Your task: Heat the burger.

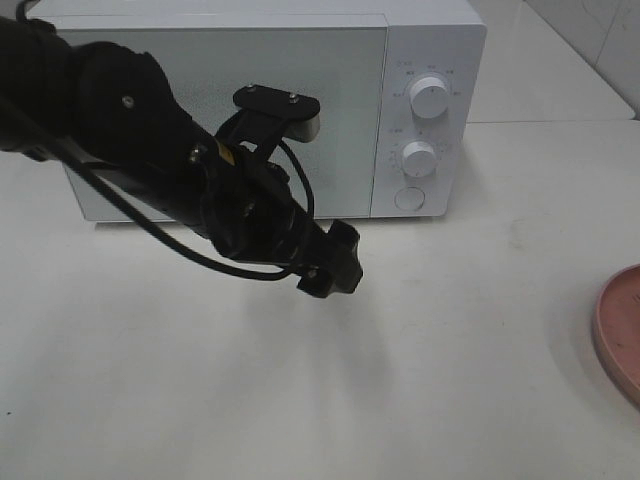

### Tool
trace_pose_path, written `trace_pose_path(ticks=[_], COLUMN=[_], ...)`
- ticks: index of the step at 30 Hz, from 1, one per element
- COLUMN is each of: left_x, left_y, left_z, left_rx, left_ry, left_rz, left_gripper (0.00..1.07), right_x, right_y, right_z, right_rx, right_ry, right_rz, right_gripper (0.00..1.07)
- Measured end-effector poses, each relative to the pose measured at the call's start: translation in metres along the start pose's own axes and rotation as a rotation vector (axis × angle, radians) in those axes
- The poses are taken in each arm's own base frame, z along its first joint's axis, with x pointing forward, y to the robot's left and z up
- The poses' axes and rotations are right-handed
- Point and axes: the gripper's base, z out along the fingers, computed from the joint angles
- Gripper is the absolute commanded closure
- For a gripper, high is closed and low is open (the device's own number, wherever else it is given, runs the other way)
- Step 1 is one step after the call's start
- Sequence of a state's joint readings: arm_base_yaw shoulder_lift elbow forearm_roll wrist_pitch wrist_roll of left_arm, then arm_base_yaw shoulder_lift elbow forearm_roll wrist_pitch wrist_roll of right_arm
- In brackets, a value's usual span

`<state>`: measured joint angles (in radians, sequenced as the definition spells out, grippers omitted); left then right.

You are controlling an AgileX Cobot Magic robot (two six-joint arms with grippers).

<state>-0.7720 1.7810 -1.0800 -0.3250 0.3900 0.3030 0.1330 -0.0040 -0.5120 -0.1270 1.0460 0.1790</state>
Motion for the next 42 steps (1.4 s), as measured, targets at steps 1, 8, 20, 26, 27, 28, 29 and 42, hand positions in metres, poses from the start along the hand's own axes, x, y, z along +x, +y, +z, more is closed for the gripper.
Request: trace_pose_path(ticks=[1, 8, 20, 26, 27, 28, 29, 42], left_x=[0.001, 0.007, 0.039, 0.065, 0.069, 0.069, 0.076, 0.133], left_y=[-0.001, -0.003, 0.077, 0.113, 0.118, 0.118, 0.126, 0.137], left_z=[-0.005, -0.034, -0.062, -0.082, -0.086, -0.086, -0.092, -0.166], left_rx=[0.005, 0.003, -0.048, -0.043, -0.046, -0.046, -0.054, -0.216], left_ry=[0.017, 0.119, 0.372, 0.52, 0.544, 0.544, 0.583, 0.513], left_rz=[0.011, 0.021, -0.326, -0.526, -0.562, -0.562, -0.612, -0.792], left_gripper=[0.07, 0.07, 0.07, 0.07, 0.07, 0.07, 0.07, 0.07], right_x=[0.0, 0.0, 0.0, 0.0, 0.0, 0.0, 0.0, 0.0], right_y=[0.0, 0.0, 0.0, 0.0, 0.0, 0.0, 0.0, 0.0], right_z=[0.0, 0.0, 0.0, 0.0, 0.0, 0.0, 0.0, 0.0], right_rx=[0.0, 0.0, 0.0, 0.0, 0.0, 0.0, 0.0, 0.0], right_ry=[0.0, 0.0, 0.0, 0.0, 0.0, 0.0, 0.0, 0.0], right_rz=[0.0, 0.0, 0.0, 0.0, 0.0, 0.0, 0.0, 0.0], right_gripper=[0.33, 0.33, 0.33, 0.33, 0.33, 0.33, 0.33, 0.33])
